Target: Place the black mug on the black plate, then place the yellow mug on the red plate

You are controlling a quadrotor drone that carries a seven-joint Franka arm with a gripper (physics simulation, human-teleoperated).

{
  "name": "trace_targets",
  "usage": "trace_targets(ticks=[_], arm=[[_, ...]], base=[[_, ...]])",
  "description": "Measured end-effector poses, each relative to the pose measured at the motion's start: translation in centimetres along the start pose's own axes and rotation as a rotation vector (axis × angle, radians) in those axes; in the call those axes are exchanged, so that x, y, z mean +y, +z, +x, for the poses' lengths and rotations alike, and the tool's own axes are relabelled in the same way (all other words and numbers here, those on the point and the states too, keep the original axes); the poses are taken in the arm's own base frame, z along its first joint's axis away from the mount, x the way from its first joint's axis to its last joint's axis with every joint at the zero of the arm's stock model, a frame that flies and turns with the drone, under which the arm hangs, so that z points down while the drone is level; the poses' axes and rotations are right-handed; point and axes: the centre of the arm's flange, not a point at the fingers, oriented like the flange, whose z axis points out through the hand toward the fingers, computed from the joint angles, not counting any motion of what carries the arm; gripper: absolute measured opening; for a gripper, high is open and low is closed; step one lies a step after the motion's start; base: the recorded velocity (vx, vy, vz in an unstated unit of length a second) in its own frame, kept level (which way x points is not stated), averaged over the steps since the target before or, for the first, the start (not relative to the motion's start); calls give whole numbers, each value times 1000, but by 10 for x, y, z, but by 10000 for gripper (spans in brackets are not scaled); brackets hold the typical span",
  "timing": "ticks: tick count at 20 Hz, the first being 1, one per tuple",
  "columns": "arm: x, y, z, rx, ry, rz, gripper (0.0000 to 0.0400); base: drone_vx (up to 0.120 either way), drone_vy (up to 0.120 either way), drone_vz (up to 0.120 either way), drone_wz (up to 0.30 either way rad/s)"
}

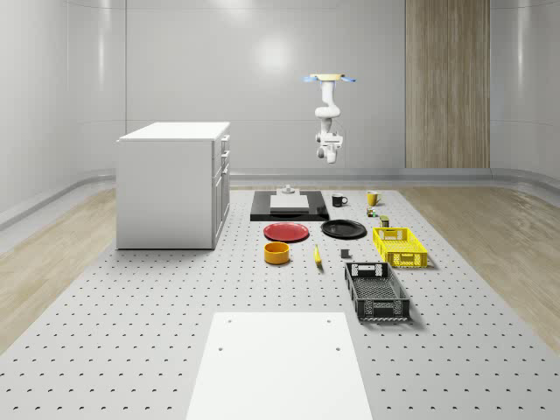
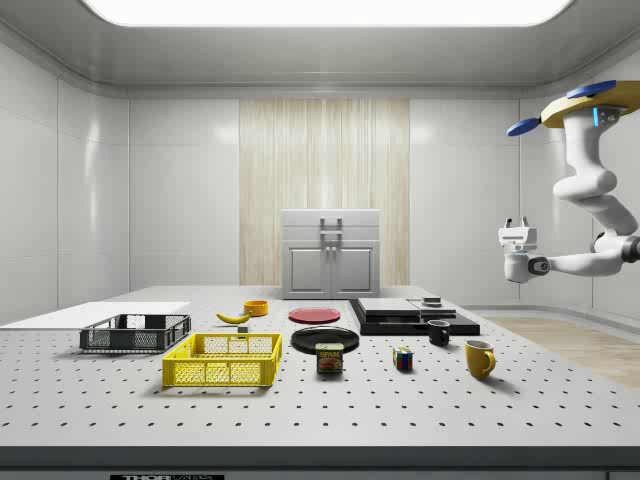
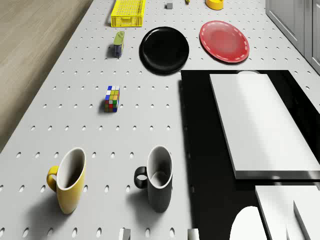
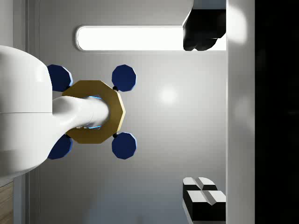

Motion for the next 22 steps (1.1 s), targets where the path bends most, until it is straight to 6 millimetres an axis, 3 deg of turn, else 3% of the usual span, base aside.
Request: trace_targets(ticks=[11,22], arm=[[1,-71,-1,6,0,6,400],[0,-91,0,12,0,12,400]], base=[[0,0,0,0],[0,0,0,0]])
